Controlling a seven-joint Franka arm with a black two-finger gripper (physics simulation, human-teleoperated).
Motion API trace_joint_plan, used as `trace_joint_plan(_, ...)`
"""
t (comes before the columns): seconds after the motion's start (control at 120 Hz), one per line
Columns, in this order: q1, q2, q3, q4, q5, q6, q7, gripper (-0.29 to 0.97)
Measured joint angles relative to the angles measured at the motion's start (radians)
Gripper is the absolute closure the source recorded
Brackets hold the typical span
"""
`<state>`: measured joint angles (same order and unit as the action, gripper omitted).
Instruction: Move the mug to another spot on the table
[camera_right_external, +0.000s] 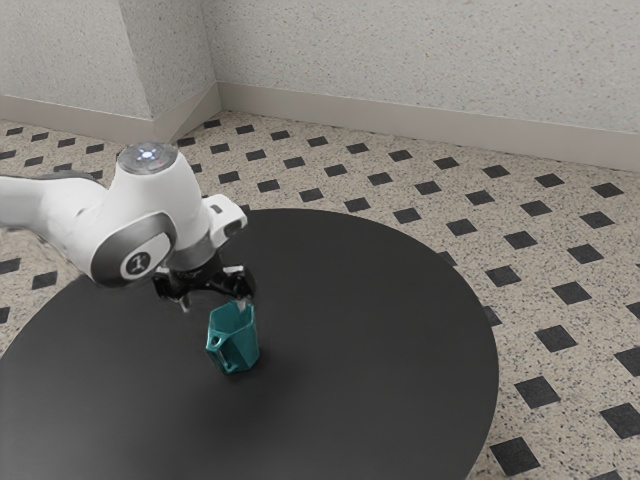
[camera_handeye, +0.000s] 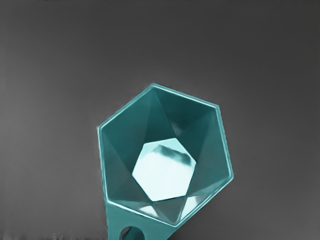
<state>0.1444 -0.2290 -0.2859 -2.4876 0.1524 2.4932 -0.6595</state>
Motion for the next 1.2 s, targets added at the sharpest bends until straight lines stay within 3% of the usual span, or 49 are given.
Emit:
trace_joint_plan(0.167, 0.02, 0.011, 0.002, 0.176, -0.066, -0.226, 0.041, 0.0)
trace_joint_plan(0.408, 0.019, 0.076, 0.023, 0.442, -0.094, -0.497, 0.173, 0.0)
trace_joint_plan(0.775, 0.021, 0.154, 0.071, 0.782, -0.109, -0.792, 0.416, 0.0)
trace_joint_plan(0.908, 0.045, 0.195, 0.024, 0.931, -0.106, -0.878, 0.457, 0.0)
trace_joint_plan(1.008, 0.0, 0.194, 0.029, 0.974, -0.11, -0.924, 0.478, 0.0)
trace_joint_plan(1.1, -0.19, 0.197, 0.175, 0.987, -0.114, -0.958, 0.495, 0.0)
trace_joint_plan(1.2, -0.264, 0.199, 0.224, 0.99, -0.113, -0.983, 0.512, 0.0)
